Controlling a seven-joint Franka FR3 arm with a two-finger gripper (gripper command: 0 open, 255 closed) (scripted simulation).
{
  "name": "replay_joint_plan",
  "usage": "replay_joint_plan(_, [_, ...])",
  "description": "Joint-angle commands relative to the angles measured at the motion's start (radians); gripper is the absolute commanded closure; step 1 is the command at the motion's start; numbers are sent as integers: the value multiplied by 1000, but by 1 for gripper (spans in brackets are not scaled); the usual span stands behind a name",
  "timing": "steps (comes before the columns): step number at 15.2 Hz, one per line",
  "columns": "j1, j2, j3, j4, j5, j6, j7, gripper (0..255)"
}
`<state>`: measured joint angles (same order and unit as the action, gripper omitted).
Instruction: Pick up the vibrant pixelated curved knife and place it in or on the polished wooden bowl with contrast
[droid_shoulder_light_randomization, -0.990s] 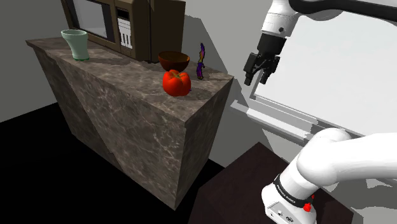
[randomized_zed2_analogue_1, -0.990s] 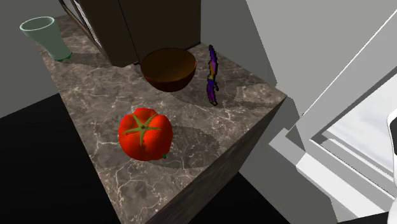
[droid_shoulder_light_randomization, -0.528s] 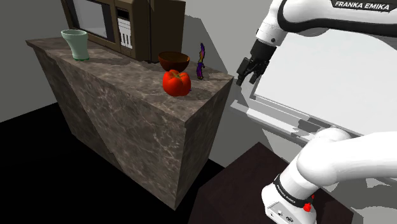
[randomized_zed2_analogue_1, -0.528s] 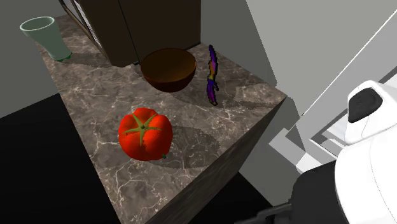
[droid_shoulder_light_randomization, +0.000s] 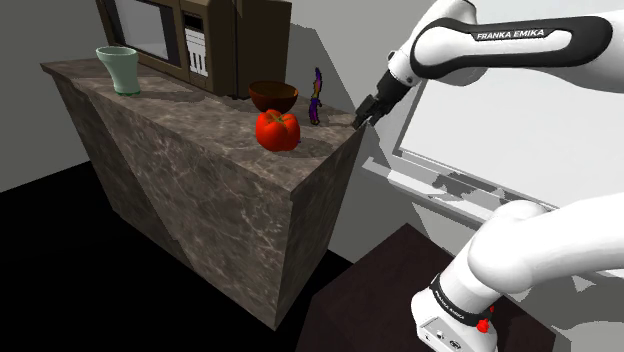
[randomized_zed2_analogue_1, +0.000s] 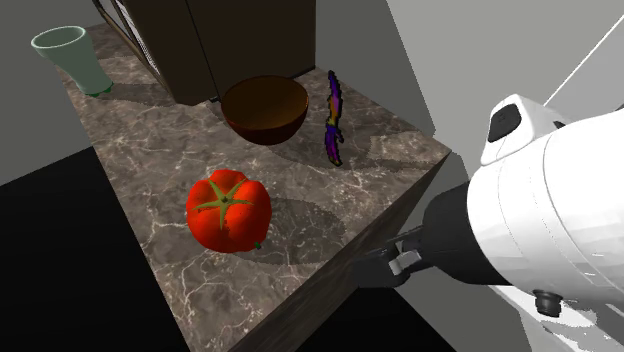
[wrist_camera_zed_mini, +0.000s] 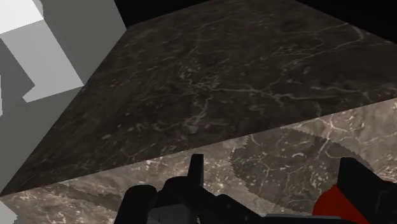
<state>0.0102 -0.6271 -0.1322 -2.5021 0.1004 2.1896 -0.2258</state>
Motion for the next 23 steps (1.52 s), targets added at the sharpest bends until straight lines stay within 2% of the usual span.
replay_joint_plan(1, [21, 54, -29, 6, 19, 111, -61, 0])
replay_joint_plan(5, [87, 165, -108, 36, 92, 303, -208, 0])
replay_joint_plan(9, [197, 283, -215, 101, 232, 459, -405, 0])
replay_joint_plan(12, [312, 372, -318, 176, 401, 540, -602, 0])
replay_joint_plan(16, [465, 500, -461, 316, 722, 574, -934, 0])
replay_joint_plan(23, [485, 612, -473, 386, 880, 569, -1044, 0])
